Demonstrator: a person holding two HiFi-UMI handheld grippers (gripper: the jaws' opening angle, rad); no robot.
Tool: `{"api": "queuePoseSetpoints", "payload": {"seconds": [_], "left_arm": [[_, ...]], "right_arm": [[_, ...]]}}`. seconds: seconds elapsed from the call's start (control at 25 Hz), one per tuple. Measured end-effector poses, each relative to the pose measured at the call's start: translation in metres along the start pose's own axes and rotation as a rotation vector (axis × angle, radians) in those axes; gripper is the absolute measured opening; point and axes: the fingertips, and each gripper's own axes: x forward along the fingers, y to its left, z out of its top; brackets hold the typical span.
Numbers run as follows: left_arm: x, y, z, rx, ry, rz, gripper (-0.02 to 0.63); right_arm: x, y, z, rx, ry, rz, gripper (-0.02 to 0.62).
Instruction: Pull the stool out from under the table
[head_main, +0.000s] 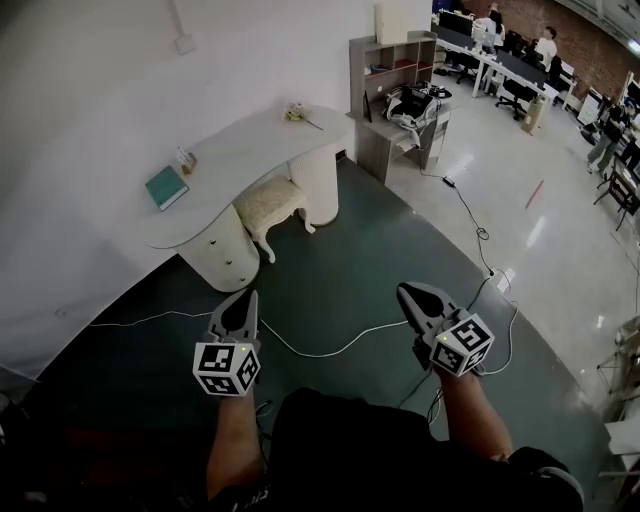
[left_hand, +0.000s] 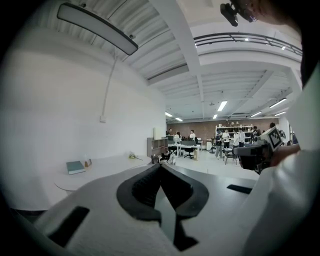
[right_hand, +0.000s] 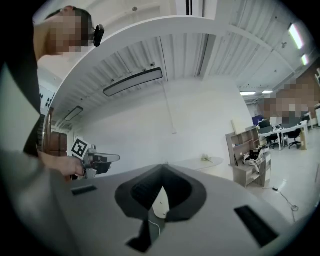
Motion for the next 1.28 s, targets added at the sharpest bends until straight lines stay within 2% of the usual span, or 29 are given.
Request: {"api": "queuePoseSetpoints", "payload": {"seconds": [0.24, 0.48, 0.68, 0.92, 1.28], "left_arm": [[0.016, 0.012, -0.006, -0.017, 0.011, 0.018, 0.0], [0.06, 0.037, -0.017, -0.025, 0.012, 0.017, 0.0], [0.124, 0.058, -0.025, -0.029, 0.033, -0.041, 0.0], [0.201, 0.105, -0.029, -0.004, 0.076, -0.104, 0.0], [0.273, 0.17, -0.039, -0.009, 0.123, -0.169, 0.0]], "right_arm": [[-0.014, -0.037, -0.006, 0.048, 0.017, -0.067, 0.006], [0.013, -0.061, -0.019, 0.069, 0.07, -0.096, 0.006], [0.073, -0.096, -0.017, 0.058, 0.117, -0.105, 0.006], [0.169, -0.118, -0.009, 0.035, 0.158, -0.076, 0.006], [0.277, -0.142, -0.038, 0.086, 0.246, -0.116, 0.006]]}}
